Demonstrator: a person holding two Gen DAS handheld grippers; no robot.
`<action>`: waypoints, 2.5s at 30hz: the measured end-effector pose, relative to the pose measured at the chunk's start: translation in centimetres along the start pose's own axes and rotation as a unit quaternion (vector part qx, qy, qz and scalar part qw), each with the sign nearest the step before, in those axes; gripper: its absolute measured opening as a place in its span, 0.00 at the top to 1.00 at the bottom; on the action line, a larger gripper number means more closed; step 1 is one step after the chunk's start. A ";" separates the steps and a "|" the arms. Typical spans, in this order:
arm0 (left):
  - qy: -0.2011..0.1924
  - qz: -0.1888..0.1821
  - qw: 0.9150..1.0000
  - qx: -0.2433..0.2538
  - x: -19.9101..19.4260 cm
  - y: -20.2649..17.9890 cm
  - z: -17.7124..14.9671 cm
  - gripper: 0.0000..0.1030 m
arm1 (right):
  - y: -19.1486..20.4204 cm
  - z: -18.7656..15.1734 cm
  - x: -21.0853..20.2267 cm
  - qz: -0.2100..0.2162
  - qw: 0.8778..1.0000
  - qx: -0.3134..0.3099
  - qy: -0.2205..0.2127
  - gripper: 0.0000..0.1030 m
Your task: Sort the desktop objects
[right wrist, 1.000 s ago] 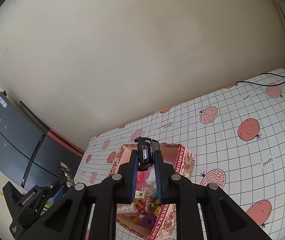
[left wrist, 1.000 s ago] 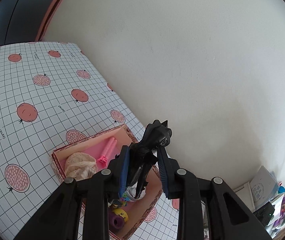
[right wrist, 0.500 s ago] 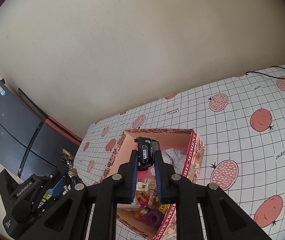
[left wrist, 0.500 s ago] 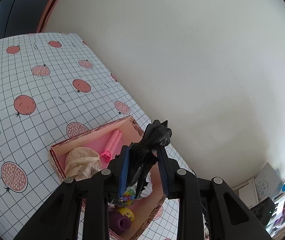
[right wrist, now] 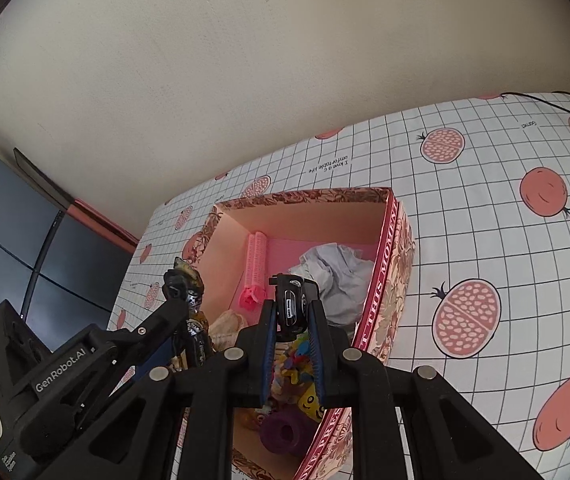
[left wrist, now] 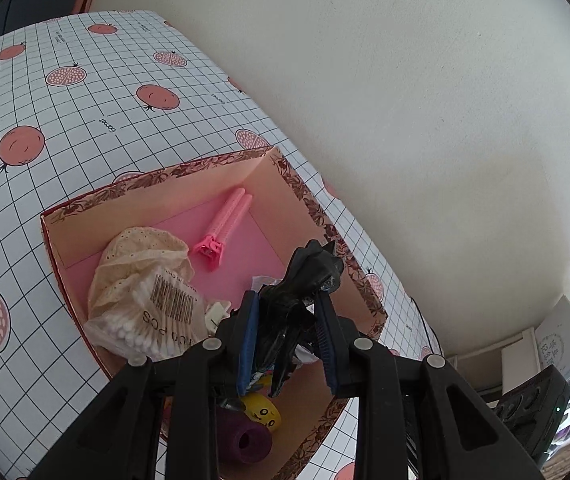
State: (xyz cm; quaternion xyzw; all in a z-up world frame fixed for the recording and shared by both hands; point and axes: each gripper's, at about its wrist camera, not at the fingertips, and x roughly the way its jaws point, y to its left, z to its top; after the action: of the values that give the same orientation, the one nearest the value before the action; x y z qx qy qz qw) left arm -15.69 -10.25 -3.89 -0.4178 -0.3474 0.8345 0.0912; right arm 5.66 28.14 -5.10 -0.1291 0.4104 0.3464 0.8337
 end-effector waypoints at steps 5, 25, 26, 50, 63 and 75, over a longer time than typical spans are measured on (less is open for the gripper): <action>0.015 0.008 1.000 -0.005 1.0 0.3 -0.4 0.71 | -0.4 -0.3 1.1 -0.004 1.000 0.005 0.009 0.84; 0.029 0.053 0.998 0.011 1.2 0.1 -0.2 0.65 | 0.1 -0.3 1.5 -0.004 1.000 0.000 0.016 0.81; 0.028 0.054 0.998 0.013 1.1 0.0 -0.1 0.62 | 0.3 -0.2 1.5 -0.003 1.000 -0.001 0.015 0.81; -0.003 0.088 0.996 0.024 -0.6 -0.6 0.7 0.21 | 0.7 0.7 -0.7 -0.052 0.998 -0.017 -0.026 0.41; -0.011 0.109 0.994 0.029 -0.5 -0.7 0.6 0.11 | 0.0 0.9 -0.5 -0.057 0.998 -0.006 -0.035 0.20; -0.014 0.120 0.992 0.025 -0.2 -0.5 0.6 0.11 | -0.9 1.0 -0.1 -0.079 0.996 0.005 -0.041 0.00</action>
State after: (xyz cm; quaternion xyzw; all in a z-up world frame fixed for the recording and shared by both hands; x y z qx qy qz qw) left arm -16.09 -10.22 -3.18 -0.4423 -0.2746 0.8538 -0.0038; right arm 6.79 27.92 -4.47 -0.1428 0.3657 0.2828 0.8752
